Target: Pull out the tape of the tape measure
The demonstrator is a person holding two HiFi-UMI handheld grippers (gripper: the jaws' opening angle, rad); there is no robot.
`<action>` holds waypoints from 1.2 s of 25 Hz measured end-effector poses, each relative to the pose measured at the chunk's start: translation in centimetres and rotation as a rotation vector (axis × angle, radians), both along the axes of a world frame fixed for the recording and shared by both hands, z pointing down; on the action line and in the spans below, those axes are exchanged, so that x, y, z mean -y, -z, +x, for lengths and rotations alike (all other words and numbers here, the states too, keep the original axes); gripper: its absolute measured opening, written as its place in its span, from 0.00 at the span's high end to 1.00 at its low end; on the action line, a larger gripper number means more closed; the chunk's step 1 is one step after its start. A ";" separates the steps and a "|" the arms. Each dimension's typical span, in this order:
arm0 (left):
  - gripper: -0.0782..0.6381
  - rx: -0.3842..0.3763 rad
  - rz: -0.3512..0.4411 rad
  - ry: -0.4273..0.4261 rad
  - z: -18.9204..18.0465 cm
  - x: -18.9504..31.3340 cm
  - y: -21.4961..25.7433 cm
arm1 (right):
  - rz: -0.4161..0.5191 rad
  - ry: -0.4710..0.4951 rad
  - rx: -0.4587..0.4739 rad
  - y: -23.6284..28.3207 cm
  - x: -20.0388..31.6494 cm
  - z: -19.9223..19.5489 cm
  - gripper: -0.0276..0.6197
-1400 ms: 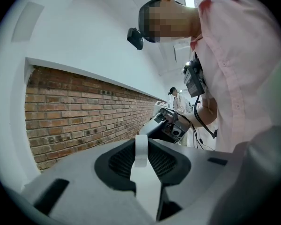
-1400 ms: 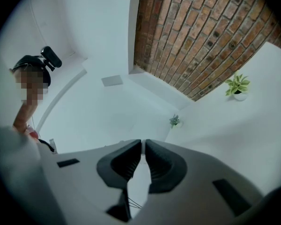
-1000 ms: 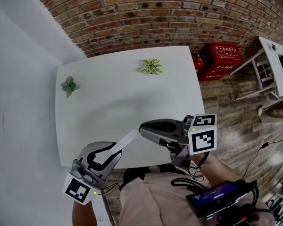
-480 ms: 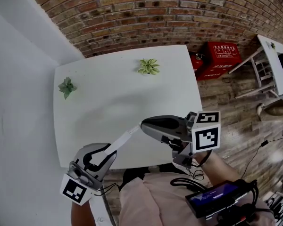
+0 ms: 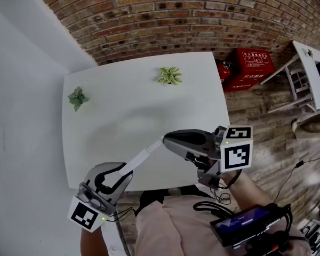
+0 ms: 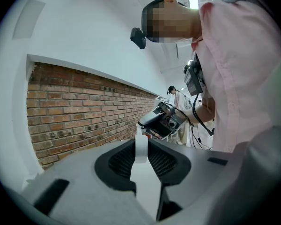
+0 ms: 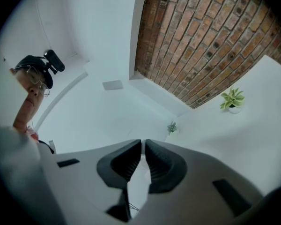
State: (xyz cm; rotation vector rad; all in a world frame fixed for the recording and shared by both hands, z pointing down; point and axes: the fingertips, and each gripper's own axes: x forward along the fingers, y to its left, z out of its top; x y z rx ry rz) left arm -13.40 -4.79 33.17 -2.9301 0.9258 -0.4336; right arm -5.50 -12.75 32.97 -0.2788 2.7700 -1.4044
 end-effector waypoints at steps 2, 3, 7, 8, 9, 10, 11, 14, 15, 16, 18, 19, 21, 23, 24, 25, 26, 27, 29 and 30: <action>0.77 0.004 -0.001 0.000 -0.1 0.0 0.0 | 0.001 -0.007 0.002 0.1 0.1 0.1 0.90; 0.77 0.008 -0.002 0.001 -0.2 0.0 -0.1 | 0.001 -0.013 0.004 0.1 0.2 0.3 0.90; 0.77 0.008 -0.023 0.023 -1.2 -0.2 -0.7 | 0.010 -0.038 0.004 0.4 0.8 1.0 0.90; 0.77 0.009 -0.023 0.024 -1.3 -0.2 -0.7 | 0.014 -0.037 0.003 0.4 0.9 1.0 0.90; 0.77 0.011 -0.023 0.022 -1.3 -0.3 -0.8 | 0.017 -0.036 0.003 0.5 0.8 1.0 0.90; 0.77 0.015 -0.023 0.020 -1.3 -0.3 -0.9 | 0.018 -0.035 0.004 0.5 0.8 0.9 0.90; 0.77 0.016 -0.025 0.019 -1.3 -0.3 -0.9 | 0.017 -0.036 0.005 0.5 0.8 0.9 0.90; 0.77 0.019 -0.023 0.017 -1.4 -0.3 -0.7 | 0.014 -0.039 0.006 0.5 0.9 1.1 0.90; 0.77 0.020 -0.021 0.014 -1.4 -0.3 -0.7 | 0.014 -0.040 0.006 0.6 0.9 1.1 0.90; 0.77 0.019 -0.019 0.012 -1.4 -0.3 -0.6 | 0.014 -0.041 0.006 0.6 0.9 1.2 0.90; 0.77 0.015 -0.018 0.008 -1.4 -0.3 -0.5 | 0.016 -0.043 0.006 0.7 1.0 1.4 0.90; 0.77 0.016 -0.019 0.008 -1.4 -0.4 -0.5 | 0.016 -0.043 0.006 0.7 1.0 1.4 0.90; 0.77 0.019 -0.022 0.006 -1.4 -0.5 -0.5 | 0.017 -0.043 0.007 0.8 0.9 1.5 0.90; 0.77 0.023 -0.025 0.004 -1.5 -0.5 -0.6 | 0.018 -0.044 0.008 0.9 0.9 1.6 0.90; 0.77 0.029 -0.026 0.002 -1.6 -0.5 -0.6 | 0.019 -0.045 0.008 1.0 1.0 1.6 0.90; 0.77 0.035 -0.028 0.002 -1.7 -0.5 -0.7 | 0.019 -0.049 0.009 1.0 1.1 1.6 0.90; 0.77 0.042 -0.032 0.006 -1.9 -0.5 -0.9 | 0.019 -0.055 0.010 1.1 1.2 1.8 0.90; 0.77 0.045 -0.038 0.012 -2.1 -0.5 -1.0 | 0.020 -0.063 0.012 1.1 1.4 2.0 0.90; 0.77 0.044 -0.049 0.025 -2.5 -0.7 -1.3 | 0.024 -0.068 0.009 1.1 1.5 2.3 0.90; 0.77 0.046 -0.049 0.027 -2.6 -0.8 -1.3 | 0.027 -0.064 0.006 1.1 1.5 2.2 0.90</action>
